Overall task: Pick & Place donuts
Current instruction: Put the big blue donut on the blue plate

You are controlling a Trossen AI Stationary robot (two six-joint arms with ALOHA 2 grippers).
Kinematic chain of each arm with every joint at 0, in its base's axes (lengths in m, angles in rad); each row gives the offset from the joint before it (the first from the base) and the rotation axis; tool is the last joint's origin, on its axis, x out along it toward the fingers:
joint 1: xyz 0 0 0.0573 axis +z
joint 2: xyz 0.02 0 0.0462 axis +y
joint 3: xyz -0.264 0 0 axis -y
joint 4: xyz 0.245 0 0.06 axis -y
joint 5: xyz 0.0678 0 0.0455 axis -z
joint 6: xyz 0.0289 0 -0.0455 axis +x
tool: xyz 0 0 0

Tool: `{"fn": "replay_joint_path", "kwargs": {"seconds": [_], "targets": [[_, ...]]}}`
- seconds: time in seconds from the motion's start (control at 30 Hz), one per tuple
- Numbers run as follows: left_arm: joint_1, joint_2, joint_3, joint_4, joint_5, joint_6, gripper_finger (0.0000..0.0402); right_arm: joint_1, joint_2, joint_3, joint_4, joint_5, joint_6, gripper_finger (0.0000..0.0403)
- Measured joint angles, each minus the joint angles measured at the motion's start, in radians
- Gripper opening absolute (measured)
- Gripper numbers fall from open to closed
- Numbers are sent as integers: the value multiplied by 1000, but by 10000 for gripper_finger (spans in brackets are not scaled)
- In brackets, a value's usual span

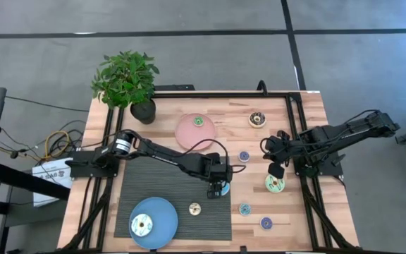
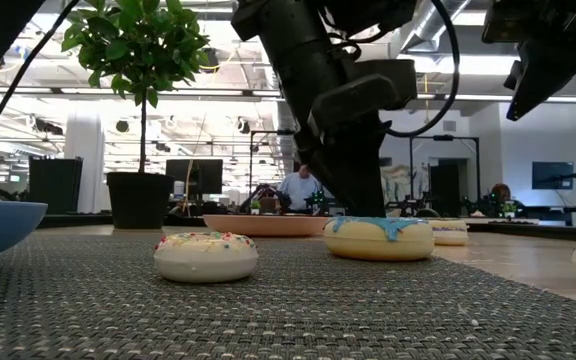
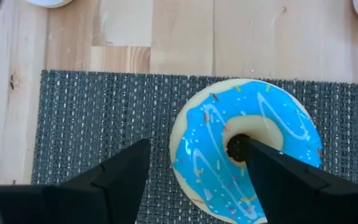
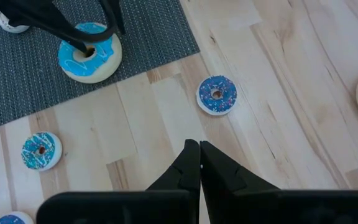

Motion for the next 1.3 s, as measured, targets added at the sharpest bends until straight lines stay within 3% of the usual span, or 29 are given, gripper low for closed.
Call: {"fn": "replay_joint_path", "kwargs": {"seconds": [0.8, 1.3], "targets": [[4, 45, 1, 47, 35, -26, 256, 0, 0, 0, 5, 0, 0, 0], [3, 47, 20, 20, 37, -35, 204, 0, 0, 0, 5, 0, 0, 0]]}}
